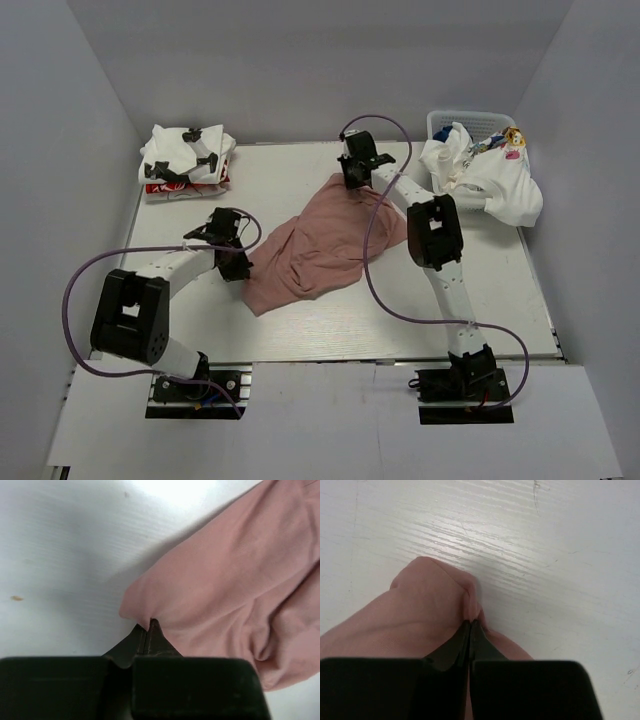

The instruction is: Fold and stack the t-shirts

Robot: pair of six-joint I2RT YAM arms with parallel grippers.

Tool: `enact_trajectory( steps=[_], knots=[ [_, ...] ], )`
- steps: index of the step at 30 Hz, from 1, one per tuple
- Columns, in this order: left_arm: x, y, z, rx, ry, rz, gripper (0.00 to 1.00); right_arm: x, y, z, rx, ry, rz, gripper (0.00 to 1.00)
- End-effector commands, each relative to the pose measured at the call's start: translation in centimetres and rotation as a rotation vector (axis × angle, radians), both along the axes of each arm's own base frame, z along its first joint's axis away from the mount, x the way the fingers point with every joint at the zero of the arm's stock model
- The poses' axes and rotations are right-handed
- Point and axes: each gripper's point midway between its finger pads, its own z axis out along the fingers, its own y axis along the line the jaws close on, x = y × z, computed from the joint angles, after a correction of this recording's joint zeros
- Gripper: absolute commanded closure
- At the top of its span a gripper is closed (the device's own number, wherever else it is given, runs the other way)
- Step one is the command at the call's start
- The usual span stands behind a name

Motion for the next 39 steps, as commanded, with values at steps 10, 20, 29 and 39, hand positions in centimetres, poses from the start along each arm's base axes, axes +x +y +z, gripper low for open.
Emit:
enact_trajectory(
  steps=[10, 20, 29, 39],
  knots=[
    [2.6, 4.3, 23.5, 0.065, -0.517, 0.22, 1.0, -10.8, -12.0, 32.4, 0.147, -0.638, -0.343, 1.0],
    [-6.5, 8.4, 43.5, 0.002, -0.982, 0.281, 1.0, -27.8, -20.6, 47.8, 0.353, -0.897, -0.419, 1.0],
    [-4.8, 10.3, 39.5, 0.13, -0.84, 0.394, 1.0, -30.0, -24.0, 46.1, 0.309, -0.848, -0.576, 1.0],
    [4.6, 9.3, 25.6, 0.296, -0.485, 0.414, 1.0, -19.2, -18.6, 29.6, 0.11, -0.505, -0.527, 1.0]
  ],
)
